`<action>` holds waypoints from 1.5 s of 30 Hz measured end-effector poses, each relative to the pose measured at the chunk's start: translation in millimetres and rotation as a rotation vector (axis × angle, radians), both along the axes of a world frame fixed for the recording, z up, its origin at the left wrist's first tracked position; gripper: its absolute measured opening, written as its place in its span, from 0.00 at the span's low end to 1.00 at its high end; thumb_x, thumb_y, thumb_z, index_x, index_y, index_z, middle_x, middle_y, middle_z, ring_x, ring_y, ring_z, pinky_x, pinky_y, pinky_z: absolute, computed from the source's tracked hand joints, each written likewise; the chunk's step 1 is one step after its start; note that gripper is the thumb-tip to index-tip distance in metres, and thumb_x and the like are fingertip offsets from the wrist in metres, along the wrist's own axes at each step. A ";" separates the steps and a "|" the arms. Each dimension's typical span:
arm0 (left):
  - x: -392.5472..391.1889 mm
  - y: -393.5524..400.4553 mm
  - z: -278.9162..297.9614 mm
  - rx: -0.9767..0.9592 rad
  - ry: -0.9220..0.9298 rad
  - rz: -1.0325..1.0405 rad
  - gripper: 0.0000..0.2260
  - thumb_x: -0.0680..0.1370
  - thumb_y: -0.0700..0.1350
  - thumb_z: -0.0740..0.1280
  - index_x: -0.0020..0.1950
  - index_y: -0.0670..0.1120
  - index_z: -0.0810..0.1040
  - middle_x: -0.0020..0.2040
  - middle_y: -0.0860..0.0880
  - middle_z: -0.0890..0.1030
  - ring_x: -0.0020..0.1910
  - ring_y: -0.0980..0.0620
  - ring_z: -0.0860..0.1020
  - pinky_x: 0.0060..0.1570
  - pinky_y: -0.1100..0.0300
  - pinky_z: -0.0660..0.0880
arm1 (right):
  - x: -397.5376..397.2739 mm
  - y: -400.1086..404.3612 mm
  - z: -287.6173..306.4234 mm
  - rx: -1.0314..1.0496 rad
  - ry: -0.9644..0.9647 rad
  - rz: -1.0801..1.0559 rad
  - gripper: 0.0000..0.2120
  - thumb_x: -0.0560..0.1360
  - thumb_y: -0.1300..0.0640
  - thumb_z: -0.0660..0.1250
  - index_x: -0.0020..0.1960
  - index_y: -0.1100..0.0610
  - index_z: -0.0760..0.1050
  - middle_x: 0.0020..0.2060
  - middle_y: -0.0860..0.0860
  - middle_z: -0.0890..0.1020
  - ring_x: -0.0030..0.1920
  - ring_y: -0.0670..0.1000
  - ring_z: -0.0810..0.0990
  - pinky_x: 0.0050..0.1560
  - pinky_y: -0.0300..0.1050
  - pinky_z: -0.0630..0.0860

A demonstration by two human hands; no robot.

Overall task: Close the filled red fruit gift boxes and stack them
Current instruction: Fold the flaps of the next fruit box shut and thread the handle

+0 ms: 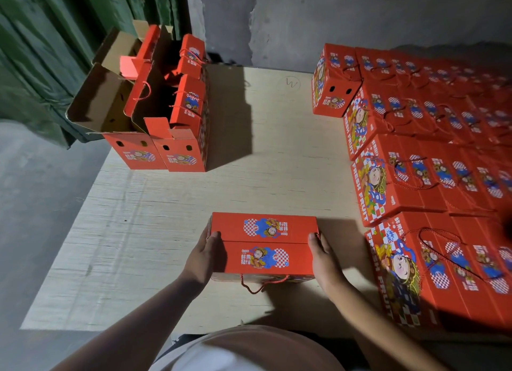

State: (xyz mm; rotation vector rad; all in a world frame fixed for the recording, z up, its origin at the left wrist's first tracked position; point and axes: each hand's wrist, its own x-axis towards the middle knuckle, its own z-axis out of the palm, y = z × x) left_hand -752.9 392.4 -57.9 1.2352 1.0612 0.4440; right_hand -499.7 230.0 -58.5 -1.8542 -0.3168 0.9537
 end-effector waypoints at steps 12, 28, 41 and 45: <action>-2.7 -10.7 22.6 0.138 -0.006 -0.036 0.23 0.83 0.69 0.56 0.78 0.75 0.59 0.66 0.80 0.71 0.64 0.77 0.72 0.65 0.62 0.70 | -4.2 -9.6 21.3 0.027 -0.013 0.101 0.26 0.85 0.41 0.57 0.82 0.36 0.58 0.70 0.42 0.78 0.64 0.45 0.82 0.58 0.43 0.82; -23.0 -5.3 14.5 0.050 0.086 0.000 0.31 0.83 0.69 0.57 0.84 0.61 0.57 0.81 0.57 0.66 0.77 0.53 0.68 0.75 0.46 0.69 | -12.7 -19.2 9.2 0.004 0.144 -0.267 0.28 0.86 0.37 0.51 0.77 0.52 0.70 0.68 0.49 0.79 0.65 0.53 0.81 0.66 0.51 0.79; -63.5 -27.2 -17.5 -0.181 0.202 0.171 0.10 0.77 0.50 0.69 0.55 0.50 0.85 0.51 0.50 0.88 0.55 0.48 0.84 0.48 0.48 0.81 | -60.3 -34.3 -12.8 -0.275 0.562 0.117 0.18 0.80 0.73 0.59 0.58 0.54 0.79 0.69 0.56 0.78 0.63 0.54 0.78 0.53 0.52 0.82; -64.3 -27.5 -16.3 -0.183 0.241 0.023 0.14 0.68 0.47 0.67 0.49 0.56 0.87 0.48 0.48 0.88 0.50 0.52 0.86 0.47 0.51 0.84 | -61.6 -23.9 0.5 -0.244 0.686 0.220 0.18 0.80 0.73 0.61 0.62 0.55 0.78 0.69 0.55 0.78 0.65 0.54 0.79 0.53 0.53 0.84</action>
